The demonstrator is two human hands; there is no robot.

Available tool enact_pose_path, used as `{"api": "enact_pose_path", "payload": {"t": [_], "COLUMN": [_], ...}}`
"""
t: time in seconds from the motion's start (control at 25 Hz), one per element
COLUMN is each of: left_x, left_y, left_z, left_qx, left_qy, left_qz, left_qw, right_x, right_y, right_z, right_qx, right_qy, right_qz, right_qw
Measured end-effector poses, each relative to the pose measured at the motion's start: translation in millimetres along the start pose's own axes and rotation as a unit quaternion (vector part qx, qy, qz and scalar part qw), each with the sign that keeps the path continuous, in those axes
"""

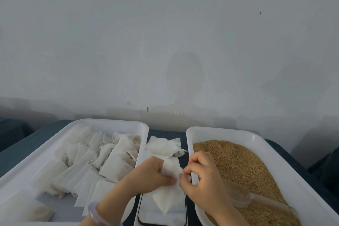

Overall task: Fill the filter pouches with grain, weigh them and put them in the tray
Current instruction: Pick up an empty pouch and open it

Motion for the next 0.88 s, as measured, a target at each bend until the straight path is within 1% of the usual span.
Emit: {"api": "enact_pose_path", "payload": {"t": [0.08,0.16,0.2,0.24,0.32,0.36,0.44,0.52,0.68,0.72,0.76,0.84,0.88], "left_x": [0.9,3.5,2.6,1.7,2.3,3.3,5.5,9.0,18.4,21.3,29.1,49.5,57.9], "left_y": [3.1,3.6,3.2,2.8,5.3,7.5,7.6,7.1,12.6,13.4,14.5,13.0,10.8], "left_z": [0.1,0.2,0.5,0.3,0.7,1.0,0.0,-1.7,-5.8,-6.8,-8.5,-14.5,-17.7], "left_qx": [-0.015,-0.022,-0.021,-0.018,-0.025,-0.03,-0.025,-0.023,-0.05,-0.059,-0.069,-0.089,-0.09], "left_qy": [-0.004,-0.004,-0.009,-0.009,0.015,0.028,0.041,0.056,0.13,0.15,0.191,0.292,0.328], "left_qz": [-0.018,-0.007,0.001,0.007,-0.011,-0.019,-0.017,-0.012,0.017,0.01,-0.025,-0.12,-0.146], "left_qw": [1.0,1.0,1.0,1.0,1.0,0.999,0.999,0.998,0.99,0.987,0.979,0.945,0.929], "right_x": [6.5,12.8,15.1,18.2,29.1,34.4,40.0,41.6,44.8,44.4,43.8,47.3,49.9], "right_y": [9.6,11.9,8.2,0.8,-14.7,-18.9,-21.2,-22.2,-19.9,-19.4,-17.3,-9.0,-5.4], "right_z": [0.9,1.2,0.9,-1.1,-10.3,-15.0,-19.9,-20.9,-26.4,-26.8,-26.3,-25.7,-27.2], "right_qx": [-0.047,-0.057,-0.033,0.013,0.121,0.156,0.173,0.168,0.17,0.168,0.161,0.143,0.136], "right_qy": [0.04,0.074,0.084,0.095,0.149,0.178,0.227,0.237,0.224,0.219,0.217,0.239,0.256], "right_qz": [-0.008,0.022,0.055,0.097,0.185,0.218,0.223,0.215,0.254,0.254,0.251,0.264,0.273], "right_qw": [0.998,0.995,0.994,0.991,0.964,0.947,0.932,0.933,0.925,0.927,0.929,0.924,0.917]}}
Point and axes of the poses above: each hand's wrist, its own z-axis towards the middle knuckle, its own x-axis out of the palm, y = z × x, the point moved 10 cm from there along z, towards the middle knuckle, and after that the axes turned 14 degrees about -x, right-handed, at the moved point
